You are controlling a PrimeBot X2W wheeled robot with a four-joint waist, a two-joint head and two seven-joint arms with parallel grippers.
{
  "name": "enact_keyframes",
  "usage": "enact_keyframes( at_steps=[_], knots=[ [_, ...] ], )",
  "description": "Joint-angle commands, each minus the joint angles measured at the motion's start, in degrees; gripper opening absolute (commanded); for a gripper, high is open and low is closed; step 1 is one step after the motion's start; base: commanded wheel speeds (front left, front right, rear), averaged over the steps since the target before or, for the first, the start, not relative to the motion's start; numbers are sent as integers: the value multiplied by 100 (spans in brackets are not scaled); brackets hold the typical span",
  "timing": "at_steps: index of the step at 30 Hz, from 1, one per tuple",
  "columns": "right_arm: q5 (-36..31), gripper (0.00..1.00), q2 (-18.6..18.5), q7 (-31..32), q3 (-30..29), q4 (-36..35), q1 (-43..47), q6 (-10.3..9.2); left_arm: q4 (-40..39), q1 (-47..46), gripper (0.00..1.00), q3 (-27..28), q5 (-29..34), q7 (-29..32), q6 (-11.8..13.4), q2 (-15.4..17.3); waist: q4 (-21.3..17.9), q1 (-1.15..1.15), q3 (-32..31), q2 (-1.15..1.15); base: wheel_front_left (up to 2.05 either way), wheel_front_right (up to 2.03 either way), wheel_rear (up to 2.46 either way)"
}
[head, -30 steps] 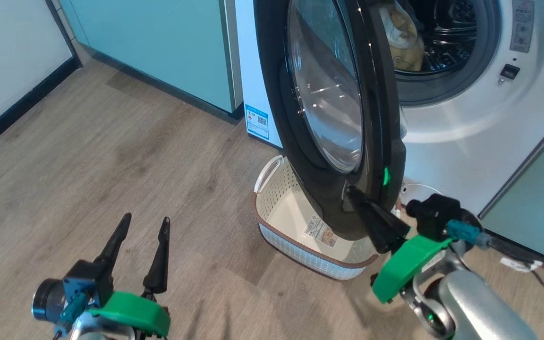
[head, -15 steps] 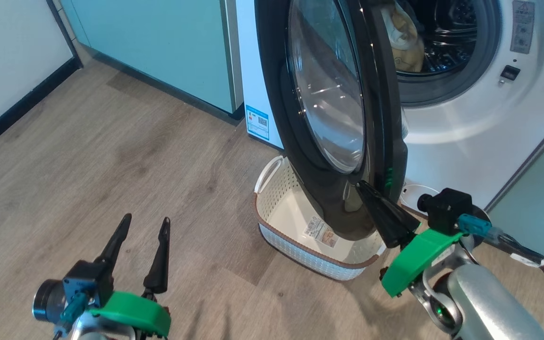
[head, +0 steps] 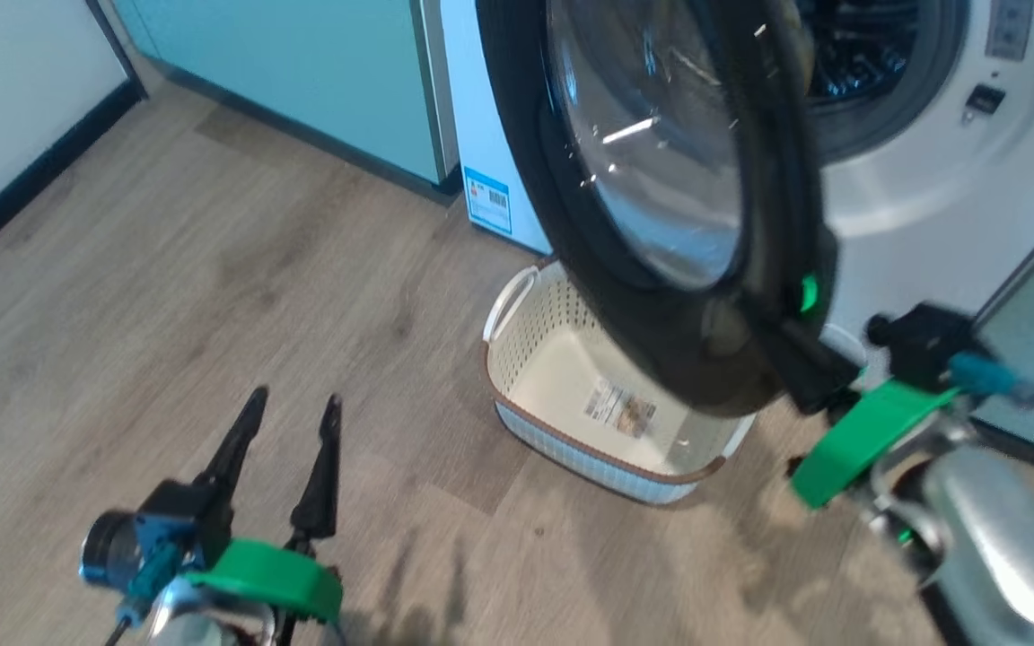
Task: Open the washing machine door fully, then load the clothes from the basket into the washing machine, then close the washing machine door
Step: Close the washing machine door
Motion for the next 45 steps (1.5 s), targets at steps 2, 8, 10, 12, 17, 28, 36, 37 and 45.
enact_keyframes(
  at_steps=[2, 8, 10, 12, 17, 28, 36, 37, 45],
  knots=[
    [-58, 0, -104, 82, -166, -177, -352, -21, -185, -436, 100, 202, -35, -54, -21, 24, 13, 0, 164, 0, 0, 0, 0],
    [-233, 0, -273, 275, -618, -320, -711, -21, -135, -745, 100, 208, -15, -73, -104, -111, 11, 0, 567, 0, 0, 0, 0],
    [-289, 0, -330, 352, -753, -362, -852, -21, -166, -860, 100, 228, 11, -75, -140, -181, 18, 0, 723, 0, 0, 0, 0],
    [-355, 0, -402, 436, -910, -374, -995, -21, -198, -973, 100, 233, 44, -75, -200, -267, 40, 0, 889, 0, 0, 0, 0],
    [-468, 0, -544, 580, -1274, -347, -1366, -21, -233, -1239, 100, 257, 152, -76, -375, -519, 94, 0, 1265, 0, 0, 0, 0],
    [-667, 0, -819, 776, -1778, 53, -2232, -21, -167, -1690, 100, 376, 377, -77, -777, -923, 242, 0, 1852, 0, 0, 0, 0],
    [-789, 0, -977, 790, -1858, 546, -2862, -21, -140, -1841, 100, 372, 400, -77, -928, -1051, 374, 0, 2083, 0, 0, 0, 0],
    [-805, 0, -994, 781, -1869, 611, -2935, -21, -138, -1851, 100, 371, 401, -77, -935, -1057, 388, 0, 2099, 0, 0, 0, 0],
    [-862, 0, -1089, 612, -1994, 1029, -3354, -21, -117, -1897, 100, 359, 353, -77, -952, -1073, 466, 0, 2156, 0, 0, 0, 0]
  ],
)
